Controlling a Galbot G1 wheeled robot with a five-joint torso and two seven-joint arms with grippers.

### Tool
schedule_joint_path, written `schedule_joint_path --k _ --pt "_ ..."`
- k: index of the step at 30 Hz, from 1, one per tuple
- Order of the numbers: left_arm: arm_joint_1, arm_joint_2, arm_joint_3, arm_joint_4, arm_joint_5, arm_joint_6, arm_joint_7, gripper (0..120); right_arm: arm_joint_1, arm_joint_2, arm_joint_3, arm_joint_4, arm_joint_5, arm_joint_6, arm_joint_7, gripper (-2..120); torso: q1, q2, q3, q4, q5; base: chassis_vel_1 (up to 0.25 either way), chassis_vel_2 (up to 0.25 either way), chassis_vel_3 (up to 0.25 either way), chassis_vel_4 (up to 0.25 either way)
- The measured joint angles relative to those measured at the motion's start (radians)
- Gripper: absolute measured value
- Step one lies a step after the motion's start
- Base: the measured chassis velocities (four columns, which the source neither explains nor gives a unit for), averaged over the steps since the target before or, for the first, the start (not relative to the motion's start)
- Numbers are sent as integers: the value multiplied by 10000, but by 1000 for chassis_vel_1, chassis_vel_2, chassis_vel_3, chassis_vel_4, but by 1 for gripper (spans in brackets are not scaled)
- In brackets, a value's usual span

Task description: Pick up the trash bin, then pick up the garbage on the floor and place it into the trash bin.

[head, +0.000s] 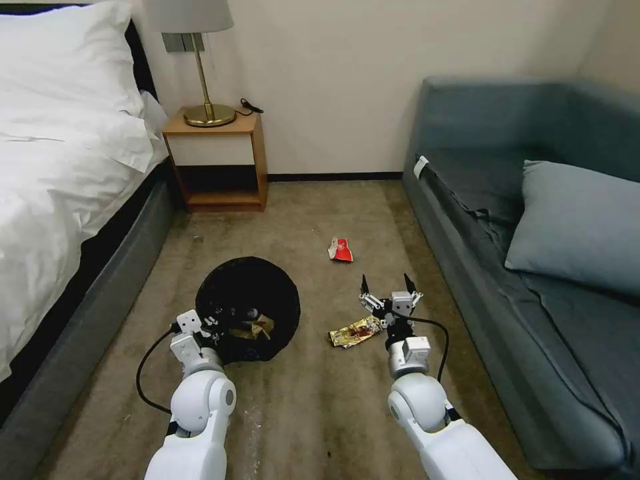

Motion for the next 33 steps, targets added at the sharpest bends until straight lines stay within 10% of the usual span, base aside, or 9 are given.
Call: schedule_joint_path --k 33 --pt "159 235 82 -158 32 4 29 1 -236 238 165 -316 -75 191 -185 100 0 -2 1 0 0 -16 12 15 -16"
